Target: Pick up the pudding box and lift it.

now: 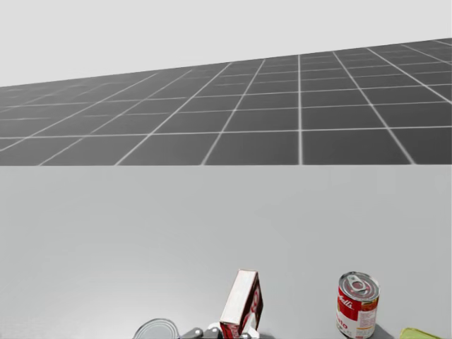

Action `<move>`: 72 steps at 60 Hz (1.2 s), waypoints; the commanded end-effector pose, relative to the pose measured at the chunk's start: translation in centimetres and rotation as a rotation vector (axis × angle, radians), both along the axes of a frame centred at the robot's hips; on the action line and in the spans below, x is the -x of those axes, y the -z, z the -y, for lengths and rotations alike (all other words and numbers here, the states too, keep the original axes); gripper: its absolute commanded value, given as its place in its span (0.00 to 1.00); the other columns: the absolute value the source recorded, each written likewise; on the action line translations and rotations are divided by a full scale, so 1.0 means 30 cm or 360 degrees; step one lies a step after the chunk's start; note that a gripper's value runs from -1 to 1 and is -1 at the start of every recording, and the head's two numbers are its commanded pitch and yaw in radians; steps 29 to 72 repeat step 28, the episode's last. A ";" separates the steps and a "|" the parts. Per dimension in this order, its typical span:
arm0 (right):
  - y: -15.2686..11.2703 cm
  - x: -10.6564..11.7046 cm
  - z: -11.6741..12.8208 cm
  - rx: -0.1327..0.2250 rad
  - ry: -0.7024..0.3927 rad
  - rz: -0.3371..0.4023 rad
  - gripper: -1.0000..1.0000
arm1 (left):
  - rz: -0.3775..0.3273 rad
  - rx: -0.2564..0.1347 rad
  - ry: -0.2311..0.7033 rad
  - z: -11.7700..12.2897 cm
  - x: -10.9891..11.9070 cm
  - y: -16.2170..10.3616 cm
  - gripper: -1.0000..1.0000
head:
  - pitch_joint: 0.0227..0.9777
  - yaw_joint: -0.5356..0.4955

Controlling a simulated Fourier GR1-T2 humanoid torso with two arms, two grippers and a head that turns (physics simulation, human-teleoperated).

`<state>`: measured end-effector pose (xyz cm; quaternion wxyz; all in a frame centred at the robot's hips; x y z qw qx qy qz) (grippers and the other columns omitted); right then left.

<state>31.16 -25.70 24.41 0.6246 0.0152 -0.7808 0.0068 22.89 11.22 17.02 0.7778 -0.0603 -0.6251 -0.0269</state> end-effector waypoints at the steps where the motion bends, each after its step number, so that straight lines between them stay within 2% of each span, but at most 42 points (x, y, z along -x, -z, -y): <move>1: -0.001 -0.001 0.003 -0.0004 0.0000 0.0000 0.00 | 0.0161 -0.0022 0.0168 0.019 -0.009 -0.152 1.00 | 0.46 0.73; 8: 0.000 -0.002 0.005 0.0006 -0.0002 0.0004 0.00 | 0.0262 -0.0061 0.0176 0.000 -0.011 -0.244 1.00 | 0.46 0.74; 18: 0.001 -0.004 0.005 -0.0019 -0.0004 0.0012 0.00 | 0.0411 -0.0137 0.0147 -0.021 -0.025 -0.343 1.00 | 0.46 0.74; 25: 0.000 -0.003 0.007 -0.0029 -0.0010 0.0003 0.00 | 0.0552 -0.0246 0.0105 -0.039 -0.042 -0.415 1.00 | 0.46 0.74; 28: -0.001 -0.004 0.008 -0.0024 -0.0011 -0.0001 0.00 | 0.0589 -0.0267 0.0099 -0.049 -0.050 -0.440 1.00 | 0.46 0.74; 72: -0.001 -0.004 0.008 -0.0024 -0.0011 -0.0001 0.00 | 0.0589 -0.0267 0.0099 -0.049 -0.050 -0.440 1.00 | 0.46 0.74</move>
